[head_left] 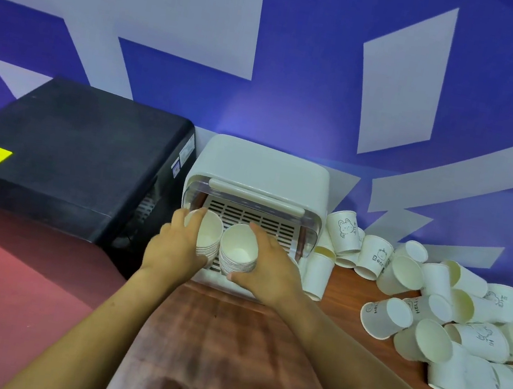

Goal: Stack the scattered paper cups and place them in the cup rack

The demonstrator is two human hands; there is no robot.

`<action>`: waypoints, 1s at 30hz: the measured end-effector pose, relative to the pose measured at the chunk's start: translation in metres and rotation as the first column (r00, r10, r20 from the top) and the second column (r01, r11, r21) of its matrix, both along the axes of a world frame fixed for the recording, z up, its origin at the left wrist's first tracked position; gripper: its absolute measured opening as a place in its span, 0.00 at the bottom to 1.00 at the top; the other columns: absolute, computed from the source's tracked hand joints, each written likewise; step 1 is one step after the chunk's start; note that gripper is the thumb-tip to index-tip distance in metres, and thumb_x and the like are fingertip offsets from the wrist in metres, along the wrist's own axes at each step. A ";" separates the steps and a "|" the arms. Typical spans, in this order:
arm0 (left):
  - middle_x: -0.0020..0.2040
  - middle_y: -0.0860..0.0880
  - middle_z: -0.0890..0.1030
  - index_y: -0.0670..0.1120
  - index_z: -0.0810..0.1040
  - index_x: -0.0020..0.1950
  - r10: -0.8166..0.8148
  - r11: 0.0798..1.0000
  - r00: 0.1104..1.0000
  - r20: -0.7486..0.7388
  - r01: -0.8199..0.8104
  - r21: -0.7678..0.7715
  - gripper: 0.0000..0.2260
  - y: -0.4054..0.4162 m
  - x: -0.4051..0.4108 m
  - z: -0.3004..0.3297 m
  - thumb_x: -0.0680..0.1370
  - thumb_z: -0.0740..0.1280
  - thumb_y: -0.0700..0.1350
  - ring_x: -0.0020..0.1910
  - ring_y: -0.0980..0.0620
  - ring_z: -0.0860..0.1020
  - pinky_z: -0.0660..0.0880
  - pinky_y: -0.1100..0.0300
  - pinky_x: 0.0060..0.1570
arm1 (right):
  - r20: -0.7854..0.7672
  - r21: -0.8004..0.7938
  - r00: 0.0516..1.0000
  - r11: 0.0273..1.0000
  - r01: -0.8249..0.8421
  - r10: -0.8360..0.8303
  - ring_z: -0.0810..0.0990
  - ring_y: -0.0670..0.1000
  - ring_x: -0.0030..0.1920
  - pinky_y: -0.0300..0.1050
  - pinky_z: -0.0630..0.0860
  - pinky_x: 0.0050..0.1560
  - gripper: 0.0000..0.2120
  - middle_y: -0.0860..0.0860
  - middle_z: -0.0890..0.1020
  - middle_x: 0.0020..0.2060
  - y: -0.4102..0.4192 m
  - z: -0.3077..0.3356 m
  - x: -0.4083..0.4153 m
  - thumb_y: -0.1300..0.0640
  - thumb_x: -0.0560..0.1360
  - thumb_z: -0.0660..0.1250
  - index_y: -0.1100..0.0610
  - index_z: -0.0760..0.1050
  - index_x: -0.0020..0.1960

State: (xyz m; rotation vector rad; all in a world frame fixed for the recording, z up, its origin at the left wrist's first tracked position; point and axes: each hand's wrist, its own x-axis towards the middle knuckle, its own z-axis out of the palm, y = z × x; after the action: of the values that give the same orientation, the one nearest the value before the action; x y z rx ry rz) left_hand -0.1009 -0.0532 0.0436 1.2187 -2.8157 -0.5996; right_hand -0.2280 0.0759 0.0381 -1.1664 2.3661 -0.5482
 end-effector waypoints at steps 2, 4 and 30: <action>0.66 0.45 0.62 0.51 0.56 0.75 0.057 0.994 0.994 -0.090 -0.048 0.097 0.39 0.001 -0.004 -0.006 0.69 0.73 0.48 0.50 0.41 0.77 0.77 0.48 0.48 | 0.033 -0.018 0.999 1.000 0.012 -0.011 0.69 0.51 0.68 0.49 0.70 0.62 0.47 0.48 0.65 0.71 -0.006 -0.006 0.001 0.46 0.66 0.75 0.43 0.50 0.75; 0.64 0.45 0.61 0.52 0.57 0.74 0.111 0.980 0.975 -0.194 -0.075 0.187 0.39 0.002 -0.009 -0.011 0.69 0.74 0.49 0.47 0.41 0.78 0.77 0.50 0.47 | 0.043 -0.038 0.999 0.999 0.019 -0.018 0.70 0.52 0.67 0.49 0.71 0.61 0.48 0.50 0.65 0.71 -0.010 -0.011 0.001 0.48 0.66 0.75 0.44 0.49 0.76; 0.76 0.40 0.54 0.39 0.55 0.76 0.157 0.949 0.925 -0.346 -0.044 0.313 0.34 -0.015 -0.089 -0.026 0.74 0.69 0.39 0.74 0.43 0.58 0.57 0.58 0.70 | 0.213 -0.254 0.946 0.921 0.297 -0.246 0.74 0.48 0.60 0.42 0.71 0.63 0.27 0.49 0.75 0.60 -0.030 -0.026 -0.051 0.54 0.68 0.69 0.56 0.69 0.66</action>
State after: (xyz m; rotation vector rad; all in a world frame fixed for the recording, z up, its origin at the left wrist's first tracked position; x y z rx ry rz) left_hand -0.1901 -0.0678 0.0179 1.1358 -2.3943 -1.1487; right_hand -0.2790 0.0460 0.0116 -0.8560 2.3603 -1.0713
